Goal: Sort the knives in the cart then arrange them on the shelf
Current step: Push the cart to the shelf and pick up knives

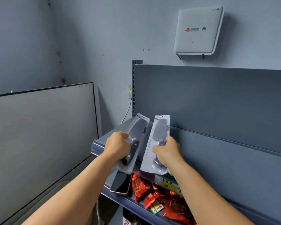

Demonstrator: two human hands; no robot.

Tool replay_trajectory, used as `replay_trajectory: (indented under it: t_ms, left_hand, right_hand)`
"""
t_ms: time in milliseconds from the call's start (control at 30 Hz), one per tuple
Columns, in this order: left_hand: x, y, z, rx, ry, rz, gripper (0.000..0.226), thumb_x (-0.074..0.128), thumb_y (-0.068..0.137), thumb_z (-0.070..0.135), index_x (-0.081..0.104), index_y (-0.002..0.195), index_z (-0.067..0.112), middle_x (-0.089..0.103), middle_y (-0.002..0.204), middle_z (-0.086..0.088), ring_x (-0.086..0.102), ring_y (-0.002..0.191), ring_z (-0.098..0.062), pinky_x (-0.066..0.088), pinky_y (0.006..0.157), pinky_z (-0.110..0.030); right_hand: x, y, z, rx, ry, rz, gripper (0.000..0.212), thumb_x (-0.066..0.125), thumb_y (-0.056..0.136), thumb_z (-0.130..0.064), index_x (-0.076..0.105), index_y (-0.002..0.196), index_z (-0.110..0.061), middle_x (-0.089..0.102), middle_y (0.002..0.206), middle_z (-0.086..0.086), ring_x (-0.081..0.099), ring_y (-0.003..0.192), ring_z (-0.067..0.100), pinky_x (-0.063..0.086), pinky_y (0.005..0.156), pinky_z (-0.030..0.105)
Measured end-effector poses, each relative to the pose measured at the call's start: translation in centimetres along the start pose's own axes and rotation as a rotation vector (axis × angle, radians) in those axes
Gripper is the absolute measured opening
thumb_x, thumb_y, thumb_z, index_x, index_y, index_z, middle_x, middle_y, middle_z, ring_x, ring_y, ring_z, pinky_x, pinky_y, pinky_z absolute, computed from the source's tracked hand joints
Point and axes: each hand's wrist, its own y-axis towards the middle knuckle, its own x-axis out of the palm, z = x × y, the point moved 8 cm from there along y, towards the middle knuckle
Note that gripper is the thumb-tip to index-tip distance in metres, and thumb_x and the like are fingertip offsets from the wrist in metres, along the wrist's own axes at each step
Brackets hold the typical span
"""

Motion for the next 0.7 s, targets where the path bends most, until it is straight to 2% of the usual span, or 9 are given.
replay_trajectory:
  t_ms: [100,167,267,367,467,533,567,633,700]
  left_hand:
    - [0.1,2.9,-0.5,0.009,0.023,-0.033,0.054,0.038,0.086,-0.008,0.055,0.133,0.013,0.053,0.138,-0.006,0.048,0.127,-0.025,0.04,0.104,-0.031]
    - [0.3,4.3,-0.9,0.016,0.033,-0.062,0.052,0.038,0.088,-0.006,0.056,0.132,0.013,0.053,0.137,-0.007,0.048,0.126,-0.025,0.04,0.105,-0.033]
    - [0.5,5.9,-1.5,0.026,0.077,-0.099,0.048,0.039,0.09,-0.004,0.058,0.13,0.014,0.054,0.135,-0.007,0.051,0.123,-0.026,0.043,0.103,-0.035]
    - [0.7,6.6,-1.8,0.058,0.14,-0.15,0.043,0.04,0.091,-0.003,0.063,0.124,0.013,0.059,0.131,-0.007,0.056,0.116,-0.026,0.046,0.096,-0.032]
    - [0.8,6.6,-1.5,0.113,0.25,-0.227,0.036,0.043,0.093,0.003,0.069,0.115,0.014,0.065,0.115,-0.011,0.06,0.099,-0.027,0.049,0.088,-0.034]
    - [1.0,6.9,-1.3,0.146,0.341,-0.259,0.037,0.041,0.087,-0.005,0.069,0.1,0.015,0.06,0.098,-0.011,0.059,0.103,-0.029,0.048,0.089,-0.034]
    - [1.1,7.1,-1.3,0.163,0.391,-0.265,0.038,0.039,0.083,-0.008,0.065,0.093,0.018,0.057,0.096,-0.009,0.056,0.108,-0.03,0.045,0.09,-0.032]
    - [1.2,7.4,-1.3,0.194,0.457,-0.252,0.04,0.036,0.081,-0.008,0.064,0.093,0.019,0.06,0.106,-0.007,0.047,0.114,-0.031,0.043,0.089,-0.03]
    - [1.4,7.4,-1.0,0.249,0.512,-0.228,0.041,0.037,0.085,-0.002,0.067,0.108,0.014,0.06,0.118,-0.007,0.044,0.114,-0.031,0.047,0.089,-0.035]
  right_hand:
    - [1.8,2.2,-0.5,0.03,-0.015,0.051,0.026,0.052,0.069,-0.016,0.052,0.094,-0.016,0.053,0.115,0.015,0.064,0.086,0.036,0.058,0.075,0.047]
    - [2.5,2.9,-1.3,0.025,-0.077,0.072,0.023,0.051,0.076,-0.014,0.054,0.099,-0.013,0.055,0.116,0.014,0.06,0.095,0.034,0.054,0.081,0.039]
    - [3.6,3.7,-1.7,0.035,-0.187,0.067,0.025,0.049,0.087,-0.014,0.056,0.11,-0.009,0.054,0.121,0.012,0.058,0.1,0.031,0.046,0.075,0.031]
    - [4.4,4.3,-1.2,0.063,-0.309,0.083,0.03,0.045,0.092,-0.014,0.056,0.118,-0.005,0.045,0.13,0.015,0.056,0.098,0.032,0.042,0.071,0.028]
    - [4.7,4.3,-1.0,0.097,-0.432,0.09,0.035,0.043,0.095,-0.015,0.051,0.127,-0.004,0.039,0.135,0.017,0.05,0.111,0.034,0.043,0.08,0.031]
    - [4.8,4.0,-1.3,0.111,-0.517,0.085,0.037,0.042,0.096,-0.017,0.05,0.129,-0.005,0.036,0.138,0.017,0.04,0.124,0.034,0.04,0.092,0.034]
    - [4.7,3.7,-1.5,0.125,-0.55,0.082,0.037,0.041,0.097,-0.017,0.049,0.131,-0.006,0.033,0.14,0.017,0.036,0.126,0.033,0.039,0.093,0.034]
    - [4.5,3.3,-1.7,0.137,-0.608,0.072,0.039,0.038,0.098,-0.018,0.047,0.133,-0.005,0.03,0.142,0.014,0.031,0.128,0.032,0.039,0.093,0.035]
    - [4.3,3.0,-2.0,0.098,-0.661,0.06,0.039,0.036,0.097,-0.019,0.046,0.133,-0.008,0.03,0.142,0.011,0.029,0.128,0.03,0.039,0.095,0.034]
